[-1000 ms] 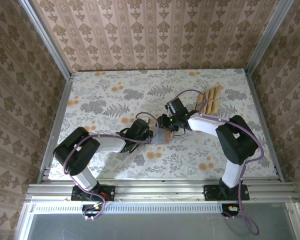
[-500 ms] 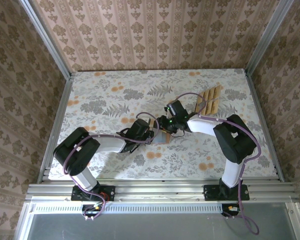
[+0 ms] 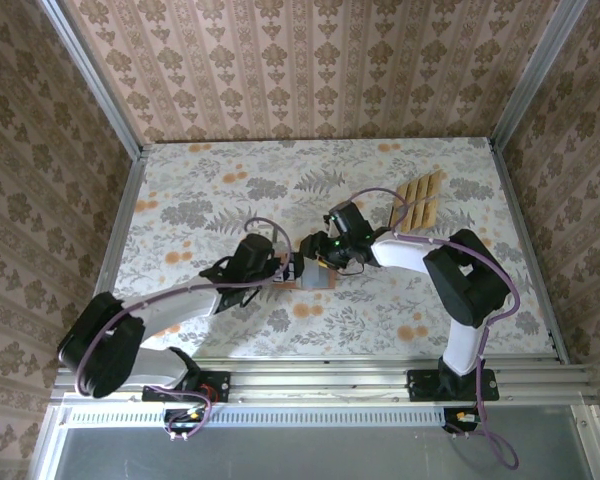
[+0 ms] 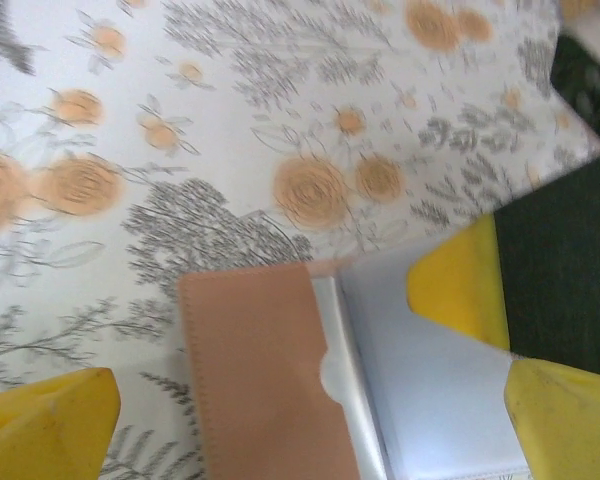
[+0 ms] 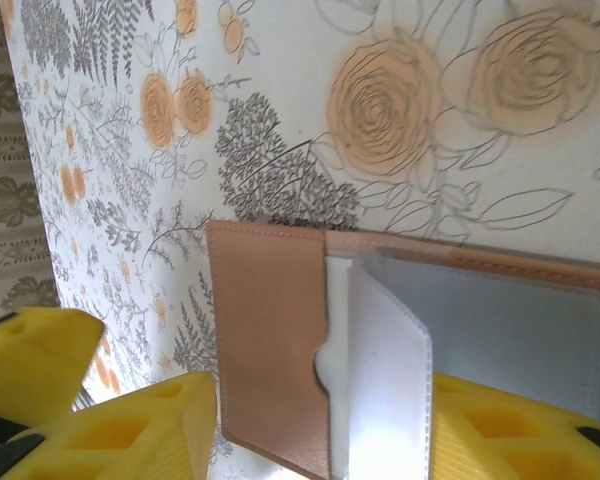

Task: Put the credit cards into the card holder
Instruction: Flip over the card slot on the card holder.

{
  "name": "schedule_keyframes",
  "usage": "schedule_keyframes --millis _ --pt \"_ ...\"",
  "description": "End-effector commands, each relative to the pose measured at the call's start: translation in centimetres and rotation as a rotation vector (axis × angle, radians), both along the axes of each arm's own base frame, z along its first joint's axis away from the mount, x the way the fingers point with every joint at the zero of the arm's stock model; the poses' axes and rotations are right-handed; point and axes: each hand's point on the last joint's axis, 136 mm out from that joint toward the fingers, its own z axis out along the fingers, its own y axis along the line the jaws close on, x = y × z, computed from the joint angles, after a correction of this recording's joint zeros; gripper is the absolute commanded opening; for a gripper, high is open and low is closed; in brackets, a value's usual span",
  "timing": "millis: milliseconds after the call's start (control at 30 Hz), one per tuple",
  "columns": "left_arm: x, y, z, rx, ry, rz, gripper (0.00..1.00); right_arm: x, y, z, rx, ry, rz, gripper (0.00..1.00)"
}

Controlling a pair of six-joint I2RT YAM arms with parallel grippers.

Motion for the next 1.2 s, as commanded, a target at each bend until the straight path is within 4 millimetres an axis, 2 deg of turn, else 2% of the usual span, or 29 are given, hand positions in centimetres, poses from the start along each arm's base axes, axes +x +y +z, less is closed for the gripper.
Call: schedule_keyframes --millis 0,233,367,533,600,700,833,1000,1167 --pt "0.4 2.4 0.8 -0.033 -0.004 0.097 1.00 -0.4 1.8 2.0 0.034 -0.002 0.025 0.53" --pt "0.8 5.6 1.9 -0.055 -0.004 0.180 1.00 -0.8 4.4 1.4 0.019 0.009 0.053 0.55" --pt "0.8 6.1 1.7 -0.057 0.019 0.180 1.00 -0.8 5.5 -0.1 -0.002 0.029 0.059 0.56" --pt "0.6 6.4 1.6 -0.057 0.027 0.174 1.00 -0.8 5.8 -2.4 -0.028 0.059 0.052 0.56" --pt "0.6 6.4 1.3 -0.053 0.036 0.168 1.00 -0.7 5.9 -2.6 -0.025 0.061 0.054 0.56" --pt "0.6 6.3 1.0 -0.046 0.050 0.159 1.00 -0.9 6.4 -1.8 -0.002 0.048 0.080 0.56" --pt "0.5 6.1 0.4 -0.032 0.074 0.145 1.00 -0.7 6.3 0.9 0.031 -0.002 0.107 0.58" --pt "0.8 5.7 -0.2 -0.011 0.094 0.126 1.00 -0.4 4.9 3.8 0.033 -0.065 0.111 0.59" --pt "1.3 4.5 -1.1 0.034 0.125 0.071 1.00 -0.7 2.0 3.2 -0.053 -0.075 0.085 0.57"
